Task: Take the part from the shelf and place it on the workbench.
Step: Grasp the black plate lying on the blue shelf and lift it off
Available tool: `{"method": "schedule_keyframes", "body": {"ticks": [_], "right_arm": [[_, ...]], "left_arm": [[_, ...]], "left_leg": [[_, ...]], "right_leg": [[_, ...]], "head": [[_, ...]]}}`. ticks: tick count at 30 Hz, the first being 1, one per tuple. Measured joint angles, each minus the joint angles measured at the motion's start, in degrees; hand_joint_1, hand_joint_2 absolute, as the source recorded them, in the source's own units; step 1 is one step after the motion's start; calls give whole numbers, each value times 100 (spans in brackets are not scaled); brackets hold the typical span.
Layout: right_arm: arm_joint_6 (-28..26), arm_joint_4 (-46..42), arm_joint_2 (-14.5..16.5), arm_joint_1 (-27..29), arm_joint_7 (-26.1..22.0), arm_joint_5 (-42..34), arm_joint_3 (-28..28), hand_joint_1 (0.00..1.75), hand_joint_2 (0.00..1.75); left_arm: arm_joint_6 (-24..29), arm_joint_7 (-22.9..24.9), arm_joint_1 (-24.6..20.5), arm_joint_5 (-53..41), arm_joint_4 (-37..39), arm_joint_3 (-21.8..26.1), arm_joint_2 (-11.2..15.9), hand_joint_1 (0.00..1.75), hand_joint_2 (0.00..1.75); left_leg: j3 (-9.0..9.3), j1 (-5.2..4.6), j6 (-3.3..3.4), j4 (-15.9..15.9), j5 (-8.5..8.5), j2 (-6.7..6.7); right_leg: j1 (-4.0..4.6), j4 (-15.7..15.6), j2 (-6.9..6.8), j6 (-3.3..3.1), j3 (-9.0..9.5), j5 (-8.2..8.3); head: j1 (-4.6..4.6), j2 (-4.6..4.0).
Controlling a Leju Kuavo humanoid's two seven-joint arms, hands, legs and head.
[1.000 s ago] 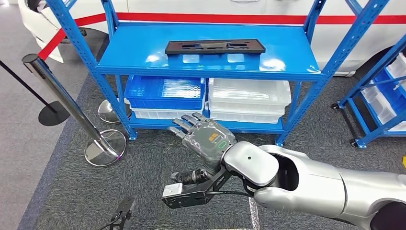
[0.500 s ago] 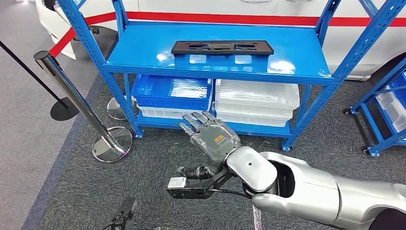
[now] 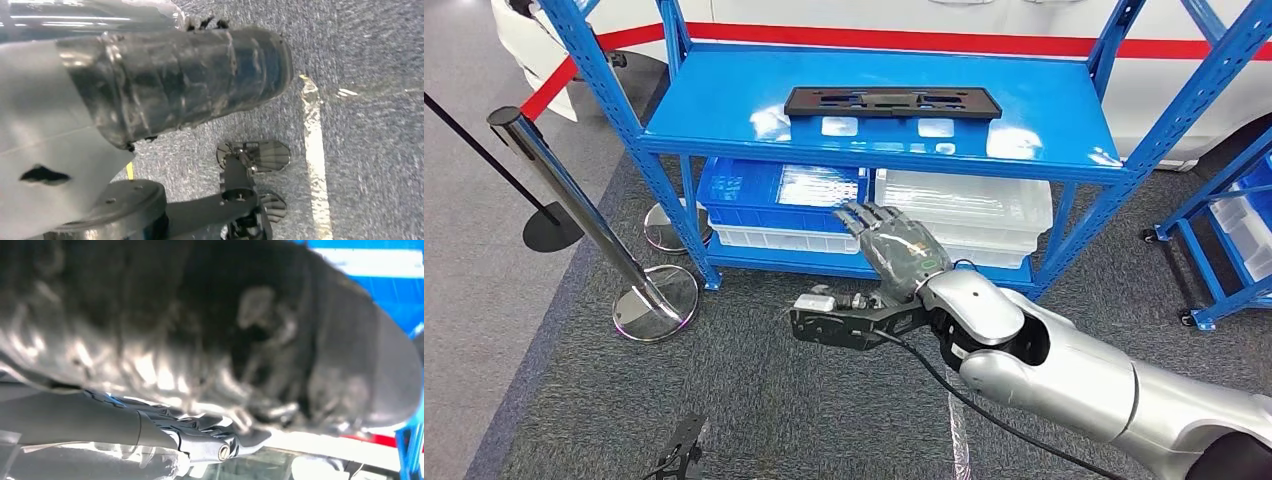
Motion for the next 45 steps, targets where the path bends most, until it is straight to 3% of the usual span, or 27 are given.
{"method": "schedule_keyframes", "body": {"ticks": [2, 4, 6, 7, 8, 10, 11, 12, 15, 17, 20, 21, 22, 23, 25, 26, 27, 29, 32, 34, 36, 38, 40, 42, 45], "right_arm": [[-115, 29, -44, -74, 0, -65, -112, 0, 0], [-247, 67, -82, -104, 0, -241, -202, 0, 0], [-423, 113, -113, -82, 1, -652, -283, 0, 0], [-521, 134, -129, -80, 2, -855, -325, 0, 0], [-614, 152, -141, -97, 2, -989, -363, 0, 0], [-768, 175, -169, -162, 2, -1073, -429, 0, 0], [-815, 181, -181, -192, 2, -1087, -452, 0, 0], [-841, 186, -189, -207, 2, -1099, -470, 0, 0], [-846, 199, -211, -216, 2, -1163, -508, 0, 0], [-847, 205, -230, -232, 2, -1243, -548, 0, 0], [-855, 218, -237, -208, 2, -1392, -579, 0, 0], [-856, 225, -241, -183, 2, -1435, -579, 0, 0], [-858, 231, -245, -158, 2, -1472, -579, 0, 0], [-863, 235, -249, -140, 2, -1505, -579, 0, 0], [-882, 236, -258, -125, 2, -1554, -585, 0, 0], [-893, 236, -264, -119, 2, -1570, -588, 0, 0], [-902, 236, -270, -111, 2, -1582, -591, 0, 0], [-914, 235, -295, -86, 2, -1597, -592, 0, 0], [-930, 208, -340, -92, 2, -1604, -615, 0, 0], [-941, 191, -362, -101, 2, -1613, -637, 0, 0], [-943, 189, -372, -66, 2, -1623, -635, 0, 0], [-935, 188, -382, -28, 2, -1625, -634, 0, 0], [-849, 189, -386, -38, 2, -1657, -634, 0, 0], [-714, 191, -384, -59, 2, -1715, -624, 0, 0], [-606, 188, -380, -68, 2, -1732, -582, 0, 0]], "left_arm": [[-3, -26, 1, 10, 0, -1, -5, 0, 0], [-9, -74, -8, 43, 0, -2, -7, 0, 0], [-19, -122, -9, 91, 0, -3, -7, 0, 0], [-26, -138, -5, 108, 0, -3, -7, 0, 0], [-34, -147, -1, 120, 0, -4, -7, 0, 0], [-52, -165, 0, 132, 1, -4, -7, 0, 0], [-58, -173, -5, 141, 1, -5, -6, 0, 0], [-60, -179, -12, 149, 2, -5, -6, 0, 0], [-61, -186, -22, 163, 2, -8, -1, 0, 0], [-62, -187, -20, 166, 2, -11, -1, 0, 0], [-66, -170, -25, 174, 2, -15, -2, 0, 0], [-66, -165, -22, 178, 2, -17, -1, 0, 0], [-66, -161, -18, 180, 2, -19, -1, 0, 0], [-66, -162, -16, 181, 2, -21, 0, 0, 0], [-65, -173, -15, 181, 2, -24, 15, 0, 0], [-64, -182, -16, 181, 2, -28, 27, 0, 0], [-63, -189, -20, 181, 2, -32, 40, 0, 0], [-60, -202, -25, 181, 2, -42, 63, 0, 0], [-76, -221, -20, 178, 2, -64, 85, 0, 0], [-110, -229, -31, 170, 2, -94, 86, 0, 0], [-150, -228, -44, 161, 2, -120, 87, 0, 0], [-178, -217, -36, 155, 2, -133, 87, 0, 0], [-186, -202, -28, 155, 2, -136, 87, 0, 0], [-185, -196, -37, 157, 3, -139, 96, 0, 0], [-184, -196, -52, 166, 3, -165, 108, 0, 0]], "left_leg": [[93, 38, 54, -66, -14, 2], [141, 42, 98, -75, -49, 2], [179, 42, 111, -62, -98, -7], [206, 45, 106, -47, -131, -16], [238, 49, 95, -24, -171, -25], [293, 47, 43, 37, -276, -39], [301, 39, 10, 65, -320, -45], [301, 31, -25, 81, -346, -49], [308, 25, -106, 76, -380, -45], [205, 34, -159, 324, -511, -20], [-377, 44, -208, 1362, -835, -3], [-559, 43, -207, 1606, -839, -3], [-651, 40, -192, 1650, -737, -3], [-635, 31, -159, 1467, -529, -4], [-389, -5, -43, 756, -48, -7], [-261, -32, 17, 438, 96, -8], [-170, -55, 65, 230, 136, -7], [-103, -90, 108, 70, 84, -6], [87, -35, 132, -166, 93, 11], [208, 8, 148, -274, 99, 24], [240, 18, 161, -274, 65, 25], [261, 24, 150, -241, 12, 19], [283, 42, 102, -147, -81, 8], [255, 37, 25, -26, -185, -4], [211, 21, -60, 24, -230, -10]], "right_leg": [[0, 311, 7, 51, -125, -174], [-20, 1060, 10, 83, -539, -449], [-43, 1630, 9, 109, -947, -525], [-54, 1606, 8, 116, -1005, -395], [-63, 1339, 7, 117, -932, -165], [-72, 556, 12, 114, -618, 266], [-70, 282, 22, 100, -492, 361], [-62, 136, 33, 82, -425, 374], [-56, 84, 49, -13, -383, 317], [-77, 53, 46, -80, -320, 291], [-65, 42, 44, -144, -233, 231], [-55, 42, 46, -154, -203, 206], [-44, 42, 51, -159, -167, 178], [-31, 42, 59, -160, -124, 149], [-11, 33, 72, -159, -37, 90], [-5, 26, 81, -150, -15, 68], [-9, 20, 86, -133, -15, 59], [-24, -12, 93, -80, -28, 63], [-8, -1, 84, 12, 25, -11], [-28, 523, 72, 60, -216, -249], [-65, 1243, 64, 112, -653, -468], [-99, 1438, 57, 159, -865, -370], [-129, 813, 43, 192, -661, 77], [-127, 176, 39, 182, -385, 336], [-111, 46, 48, 74, -340, 304]], "head": [[16, -1], [27, 0], [26, 0], [26, 0], [28, -1], [33, -1], [34, 0], [28, 0], [5, 0], [-13, 0], [-28, 0], [-28, 0], [-28, -1], [-28, 0], [-19, 1], [-9, 1], [-5, 0], [-11, 0], [-6, 1], [28, -1], [44, -1], [44, 0], [46, 0], [53, 0], [38, 0]]}}
